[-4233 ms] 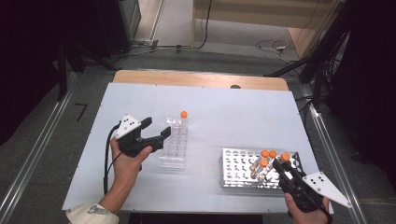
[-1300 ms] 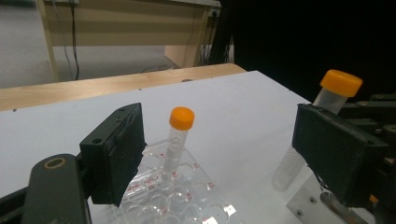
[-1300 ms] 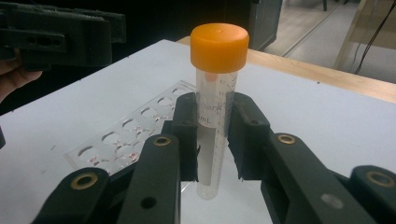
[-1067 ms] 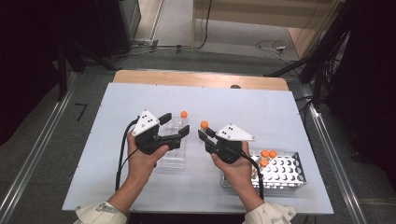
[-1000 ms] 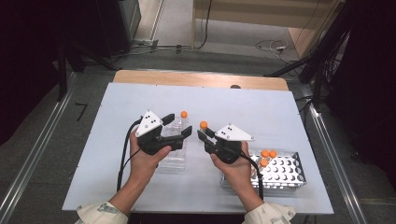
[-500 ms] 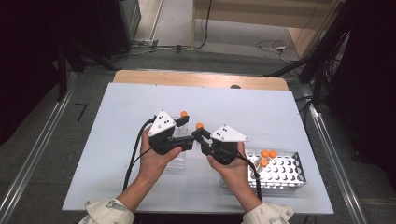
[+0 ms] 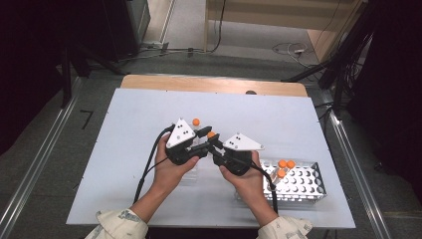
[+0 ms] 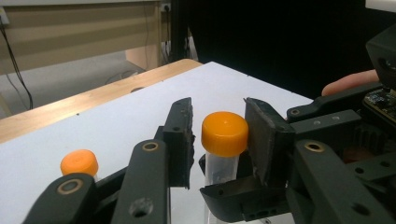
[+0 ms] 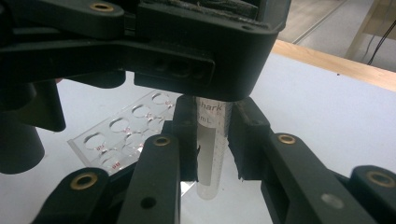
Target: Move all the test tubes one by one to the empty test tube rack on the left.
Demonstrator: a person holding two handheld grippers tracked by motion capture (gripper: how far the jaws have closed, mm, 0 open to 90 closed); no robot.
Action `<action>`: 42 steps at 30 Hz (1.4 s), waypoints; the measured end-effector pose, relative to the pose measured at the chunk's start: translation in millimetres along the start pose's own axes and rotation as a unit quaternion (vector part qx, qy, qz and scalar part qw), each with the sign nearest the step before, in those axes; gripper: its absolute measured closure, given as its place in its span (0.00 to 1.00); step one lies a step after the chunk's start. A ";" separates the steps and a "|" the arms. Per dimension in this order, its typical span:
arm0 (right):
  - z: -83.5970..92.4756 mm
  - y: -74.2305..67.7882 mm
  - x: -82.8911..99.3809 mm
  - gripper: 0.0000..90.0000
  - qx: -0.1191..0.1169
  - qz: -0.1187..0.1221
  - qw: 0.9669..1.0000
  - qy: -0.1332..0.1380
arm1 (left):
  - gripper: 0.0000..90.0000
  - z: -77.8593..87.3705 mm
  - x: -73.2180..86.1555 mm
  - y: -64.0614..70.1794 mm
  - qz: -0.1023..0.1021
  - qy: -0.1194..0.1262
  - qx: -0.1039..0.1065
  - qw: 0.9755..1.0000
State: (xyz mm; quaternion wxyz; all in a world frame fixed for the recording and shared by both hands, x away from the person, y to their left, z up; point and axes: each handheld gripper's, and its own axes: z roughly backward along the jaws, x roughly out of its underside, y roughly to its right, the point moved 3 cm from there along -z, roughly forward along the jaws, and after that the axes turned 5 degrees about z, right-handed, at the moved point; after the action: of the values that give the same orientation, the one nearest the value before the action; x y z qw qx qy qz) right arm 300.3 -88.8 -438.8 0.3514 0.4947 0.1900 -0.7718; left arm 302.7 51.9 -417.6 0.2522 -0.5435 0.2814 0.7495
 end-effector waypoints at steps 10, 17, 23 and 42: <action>0.1 1.1 0.2 0.79 0.000 -0.003 1.000 0.002 | 0.78 -0.6 0.1 -0.5 -0.003 0.002 0.006 1.000; 0.4 -0.3 0.5 0.49 -0.007 -0.012 1.000 -0.005 | 0.78 1.8 -5.4 -5.6 0.002 0.011 0.002 1.000; 9.7 0.9 -1.9 0.23 0.013 -0.018 1.000 0.013 | 0.78 10.7 -16.1 -18.6 0.007 0.027 -0.023 0.999; 44.9 4.3 2.1 0.12 0.009 -0.007 0.999 0.035 | 0.78 8.1 -17.5 -60.0 0.025 0.040 -0.085 0.995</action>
State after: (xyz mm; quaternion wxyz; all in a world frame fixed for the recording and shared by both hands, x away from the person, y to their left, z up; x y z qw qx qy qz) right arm 274.6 -121.2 -420.8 0.3346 0.5231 0.1985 -0.7583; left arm 343.2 99.2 -407.6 0.1744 -0.5853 0.2400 0.7546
